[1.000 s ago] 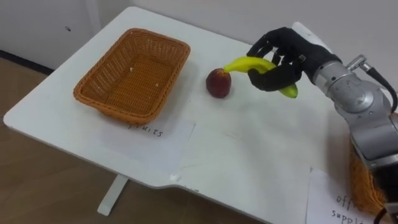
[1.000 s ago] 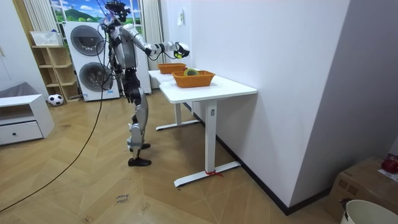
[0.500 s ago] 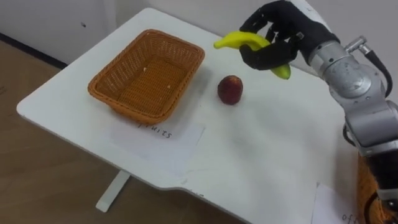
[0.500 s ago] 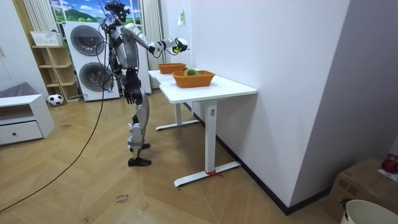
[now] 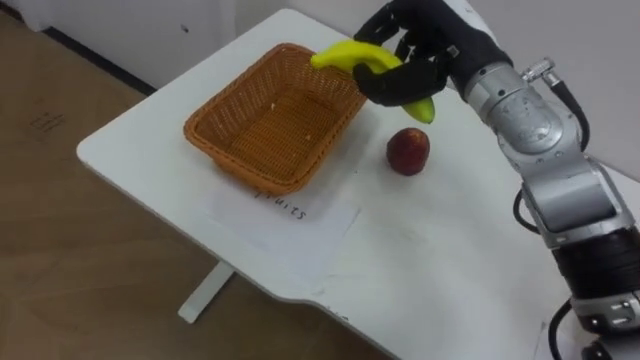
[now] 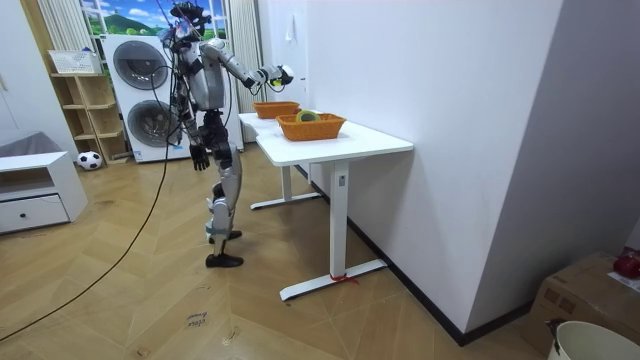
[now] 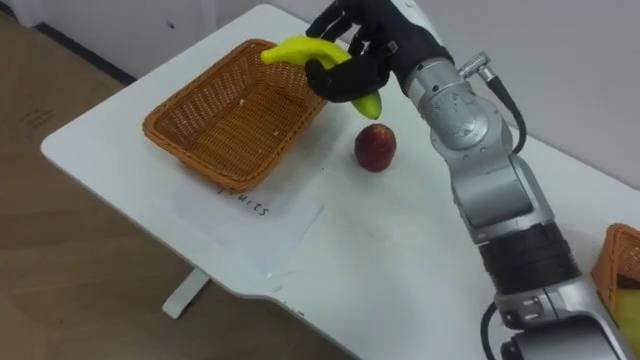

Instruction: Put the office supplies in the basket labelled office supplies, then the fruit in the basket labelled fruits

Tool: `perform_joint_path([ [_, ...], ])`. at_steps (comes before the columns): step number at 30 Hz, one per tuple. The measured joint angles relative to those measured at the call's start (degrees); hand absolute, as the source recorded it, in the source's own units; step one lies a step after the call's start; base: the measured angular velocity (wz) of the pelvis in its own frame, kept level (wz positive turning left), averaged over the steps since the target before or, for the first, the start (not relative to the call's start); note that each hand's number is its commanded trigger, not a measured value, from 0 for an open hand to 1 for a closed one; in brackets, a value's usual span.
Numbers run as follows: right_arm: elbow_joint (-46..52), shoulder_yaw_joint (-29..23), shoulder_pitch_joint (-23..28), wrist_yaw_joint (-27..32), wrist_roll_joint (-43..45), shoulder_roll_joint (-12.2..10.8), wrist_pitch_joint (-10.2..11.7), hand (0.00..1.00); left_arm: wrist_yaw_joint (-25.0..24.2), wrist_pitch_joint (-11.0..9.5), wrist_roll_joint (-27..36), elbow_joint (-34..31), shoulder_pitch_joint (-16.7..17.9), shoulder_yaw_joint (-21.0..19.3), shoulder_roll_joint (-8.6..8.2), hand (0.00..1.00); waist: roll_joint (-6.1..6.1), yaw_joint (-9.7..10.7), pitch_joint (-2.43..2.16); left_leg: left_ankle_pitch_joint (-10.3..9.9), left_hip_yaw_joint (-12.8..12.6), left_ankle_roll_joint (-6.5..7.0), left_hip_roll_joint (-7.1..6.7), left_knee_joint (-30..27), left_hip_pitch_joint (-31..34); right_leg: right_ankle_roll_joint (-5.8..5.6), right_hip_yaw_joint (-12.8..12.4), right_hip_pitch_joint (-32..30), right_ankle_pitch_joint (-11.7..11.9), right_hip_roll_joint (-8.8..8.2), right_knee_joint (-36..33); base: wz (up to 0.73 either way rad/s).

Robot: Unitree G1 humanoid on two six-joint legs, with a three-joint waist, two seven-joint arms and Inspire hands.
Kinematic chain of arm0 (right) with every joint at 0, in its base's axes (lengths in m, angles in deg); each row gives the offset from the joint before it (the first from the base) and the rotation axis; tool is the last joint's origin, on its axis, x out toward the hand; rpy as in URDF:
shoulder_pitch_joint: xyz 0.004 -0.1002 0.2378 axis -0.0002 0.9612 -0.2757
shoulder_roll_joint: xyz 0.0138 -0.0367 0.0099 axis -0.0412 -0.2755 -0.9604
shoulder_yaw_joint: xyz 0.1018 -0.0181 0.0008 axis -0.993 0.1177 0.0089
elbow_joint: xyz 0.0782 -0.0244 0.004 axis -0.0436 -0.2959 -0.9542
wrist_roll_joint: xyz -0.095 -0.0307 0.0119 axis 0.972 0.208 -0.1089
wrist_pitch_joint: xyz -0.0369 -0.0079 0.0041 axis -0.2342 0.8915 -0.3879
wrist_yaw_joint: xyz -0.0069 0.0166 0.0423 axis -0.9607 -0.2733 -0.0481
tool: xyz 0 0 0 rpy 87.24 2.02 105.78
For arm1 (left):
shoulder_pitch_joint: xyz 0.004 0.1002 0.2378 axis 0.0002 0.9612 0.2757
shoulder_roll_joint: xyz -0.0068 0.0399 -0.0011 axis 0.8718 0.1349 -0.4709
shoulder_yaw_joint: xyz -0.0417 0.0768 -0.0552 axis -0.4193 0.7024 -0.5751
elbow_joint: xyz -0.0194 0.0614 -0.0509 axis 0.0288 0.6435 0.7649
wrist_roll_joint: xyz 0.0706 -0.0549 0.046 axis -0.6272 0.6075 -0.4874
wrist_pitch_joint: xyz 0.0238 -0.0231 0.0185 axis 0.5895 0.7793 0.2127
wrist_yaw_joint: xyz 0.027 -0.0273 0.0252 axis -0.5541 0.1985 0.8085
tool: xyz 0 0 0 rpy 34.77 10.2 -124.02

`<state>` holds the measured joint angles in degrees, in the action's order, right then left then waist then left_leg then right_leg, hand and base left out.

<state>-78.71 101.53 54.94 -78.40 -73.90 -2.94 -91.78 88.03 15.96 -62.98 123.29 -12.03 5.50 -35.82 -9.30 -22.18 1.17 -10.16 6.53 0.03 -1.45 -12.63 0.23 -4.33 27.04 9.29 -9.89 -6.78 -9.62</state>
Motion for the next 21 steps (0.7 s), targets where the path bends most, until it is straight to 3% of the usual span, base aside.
perform_joint_path([
  [12,-4.4,2.7,-2.2,0.9,0.0,-0.1,0.0,1.00,-0.1,0.0,0.0,2.3,0.4,0.1,-0.39,0.00,-0.08,-1.4,-0.04,0.0,0.6,0.10,-0.26,-0.1,0.6,-0.07,0.1,-0.3,0.0,-0.09,-0.1,0.01],
  [21,-6.7,6.9,-2.2,2.3,-0.1,-2.4,0.0,1.00,1.9,-0.1,0.0,2.0,-0.3,0.2,-0.63,0.00,-0.11,-3.6,-0.05,0.0,0.7,0.11,-0.25,0.0,0.2,-0.07,0.0,-0.2,-0.1,-0.13,-0.1,0.00],
])
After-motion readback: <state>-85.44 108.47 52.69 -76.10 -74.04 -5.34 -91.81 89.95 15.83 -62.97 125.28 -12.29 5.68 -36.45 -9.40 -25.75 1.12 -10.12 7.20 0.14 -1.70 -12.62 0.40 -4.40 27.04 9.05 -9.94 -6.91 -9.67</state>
